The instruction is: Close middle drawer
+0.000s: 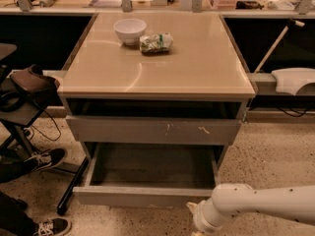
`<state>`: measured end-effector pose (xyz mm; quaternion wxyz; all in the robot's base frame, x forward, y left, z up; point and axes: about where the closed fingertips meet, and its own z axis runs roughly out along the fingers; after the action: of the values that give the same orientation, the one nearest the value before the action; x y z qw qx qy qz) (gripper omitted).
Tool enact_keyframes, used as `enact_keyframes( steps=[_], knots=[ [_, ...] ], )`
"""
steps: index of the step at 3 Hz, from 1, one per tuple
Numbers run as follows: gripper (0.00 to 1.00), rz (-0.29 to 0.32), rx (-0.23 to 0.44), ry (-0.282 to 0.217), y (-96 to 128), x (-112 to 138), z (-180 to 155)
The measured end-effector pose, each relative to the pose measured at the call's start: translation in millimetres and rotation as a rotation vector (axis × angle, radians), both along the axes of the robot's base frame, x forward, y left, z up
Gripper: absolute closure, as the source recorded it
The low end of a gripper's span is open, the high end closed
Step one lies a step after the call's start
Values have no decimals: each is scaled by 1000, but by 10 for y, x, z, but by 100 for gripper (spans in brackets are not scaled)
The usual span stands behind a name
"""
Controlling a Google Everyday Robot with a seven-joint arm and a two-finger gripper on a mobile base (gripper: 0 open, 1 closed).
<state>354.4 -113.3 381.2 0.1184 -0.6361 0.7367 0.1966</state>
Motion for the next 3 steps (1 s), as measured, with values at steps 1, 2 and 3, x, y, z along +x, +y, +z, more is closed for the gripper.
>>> enact_keyframes(
  steps=[1, 2, 3],
  knots=[
    [0, 18, -10, -20, 188, 392, 89],
    [0, 6, -1, -22, 163, 408, 81],
    [0, -19, 22, -42, 77, 700, 129]
  ],
)
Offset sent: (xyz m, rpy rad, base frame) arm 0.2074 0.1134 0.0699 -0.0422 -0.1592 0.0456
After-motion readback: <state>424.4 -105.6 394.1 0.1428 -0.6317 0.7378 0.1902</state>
